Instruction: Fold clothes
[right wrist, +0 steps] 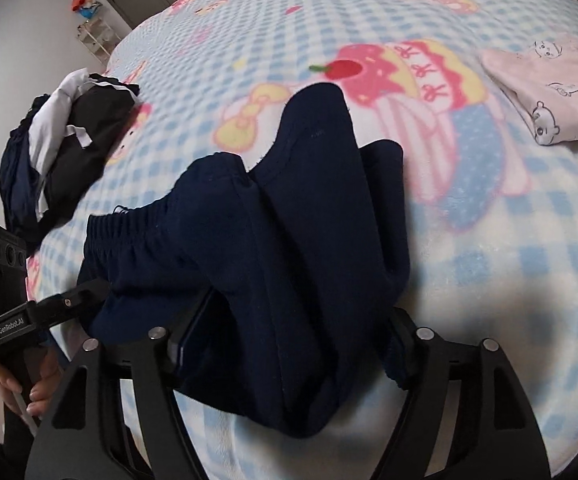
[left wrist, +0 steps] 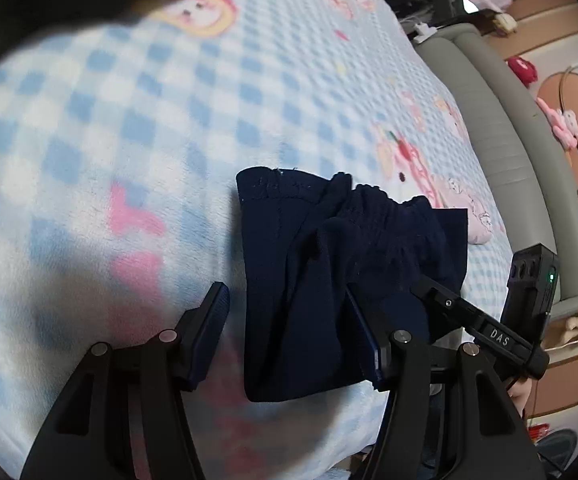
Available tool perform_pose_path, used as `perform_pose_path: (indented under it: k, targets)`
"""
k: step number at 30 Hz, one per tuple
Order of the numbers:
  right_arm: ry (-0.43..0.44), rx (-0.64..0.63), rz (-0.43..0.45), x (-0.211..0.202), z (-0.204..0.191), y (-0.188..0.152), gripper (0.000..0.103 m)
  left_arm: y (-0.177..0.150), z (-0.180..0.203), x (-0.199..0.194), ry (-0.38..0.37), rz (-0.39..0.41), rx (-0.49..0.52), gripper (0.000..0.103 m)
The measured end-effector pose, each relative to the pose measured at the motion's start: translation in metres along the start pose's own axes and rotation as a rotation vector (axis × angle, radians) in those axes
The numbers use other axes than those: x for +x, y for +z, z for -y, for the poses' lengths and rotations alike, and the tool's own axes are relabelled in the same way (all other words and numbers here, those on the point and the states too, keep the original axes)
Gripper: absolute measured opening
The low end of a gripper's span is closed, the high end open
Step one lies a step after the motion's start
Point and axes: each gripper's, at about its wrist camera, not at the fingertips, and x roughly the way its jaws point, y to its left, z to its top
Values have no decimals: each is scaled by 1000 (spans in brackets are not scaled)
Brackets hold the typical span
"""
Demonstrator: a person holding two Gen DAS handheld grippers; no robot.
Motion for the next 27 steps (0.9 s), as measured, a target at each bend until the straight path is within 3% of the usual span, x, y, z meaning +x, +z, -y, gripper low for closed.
perform_pose_path:
  k: [4, 6, 7, 8, 12, 18, 27]
  targets:
    - [-14, -9, 7, 3, -2, -4, 72, 0, 13, -8, 20, 24, 39, 61]
    - [-7, -19, 17, -1, -5, -5, 56, -1, 20, -12, 29, 35, 58, 57]
    - [0, -26, 24, -3, -6, -5, 51, -1, 23, -14, 34, 41, 67, 51]
    - [1, -35, 34, -8, -8, -5, 44, -1, 26, -16, 39, 47, 77, 38]
    - [21, -58, 78, -28, -12, -2, 26, -1, 39, -24, 59, 71, 116, 24]
    - [81, -19, 137, -63, 0, 11, 19, 20, 98, -10, 22, 70, 222, 21]
    - [-36, 46, 286, -132, 90, 65, 18, 61, 201, 28, -60, 54, 382, 21]
